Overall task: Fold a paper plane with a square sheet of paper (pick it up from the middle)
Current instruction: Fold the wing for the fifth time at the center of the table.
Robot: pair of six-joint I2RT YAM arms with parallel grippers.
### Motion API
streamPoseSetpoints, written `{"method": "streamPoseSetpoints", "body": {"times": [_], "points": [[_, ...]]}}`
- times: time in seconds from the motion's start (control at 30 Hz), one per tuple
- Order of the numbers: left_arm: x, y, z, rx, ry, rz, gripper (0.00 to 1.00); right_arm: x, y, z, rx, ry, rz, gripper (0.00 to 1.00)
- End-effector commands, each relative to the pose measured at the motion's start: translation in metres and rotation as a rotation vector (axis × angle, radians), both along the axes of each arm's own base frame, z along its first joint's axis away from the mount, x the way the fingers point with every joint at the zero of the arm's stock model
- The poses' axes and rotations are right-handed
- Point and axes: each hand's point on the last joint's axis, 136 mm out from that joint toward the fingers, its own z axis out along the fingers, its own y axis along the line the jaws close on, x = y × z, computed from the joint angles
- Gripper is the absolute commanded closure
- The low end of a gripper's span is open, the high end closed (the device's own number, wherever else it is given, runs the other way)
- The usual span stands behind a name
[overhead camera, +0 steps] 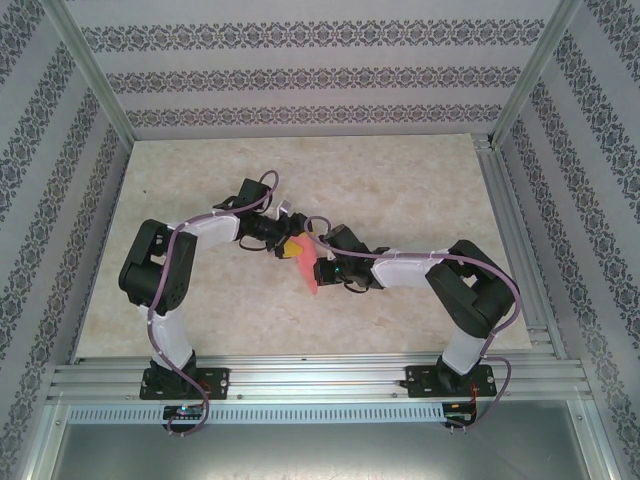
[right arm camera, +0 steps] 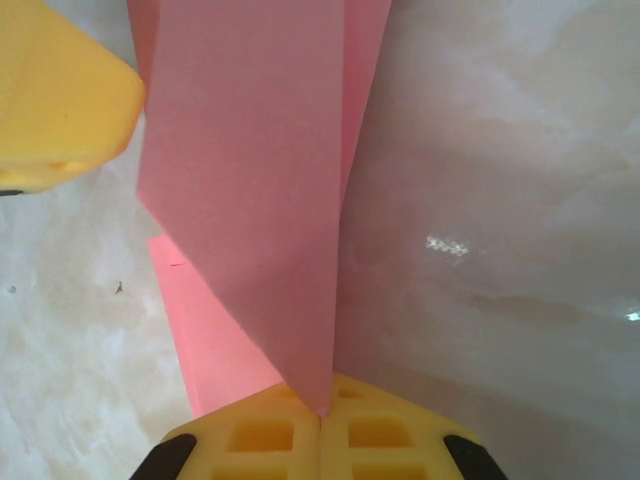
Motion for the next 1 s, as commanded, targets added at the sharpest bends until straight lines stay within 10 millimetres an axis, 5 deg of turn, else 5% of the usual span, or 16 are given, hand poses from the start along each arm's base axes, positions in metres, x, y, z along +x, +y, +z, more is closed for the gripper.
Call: {"method": "streamPoseSetpoints", "body": {"times": [0.0,0.23,0.97], "points": [[0.01,-0.005,0.007,-0.033,0.004,0.082,0.36,0.004,0.005,0.013,-0.019,-0.069,0.032,0.95],[0.007,-0.006,0.0,-0.01,0.012,0.069,0.56,0.004,0.007,0.01,-0.029,-0.08,0.03,0.95],[-0.015,-0.019,-0.026,0.07,0.046,-0.048,0.67,0.006,0.009,0.015,-0.028,-0.094,0.032,0.95]]}}
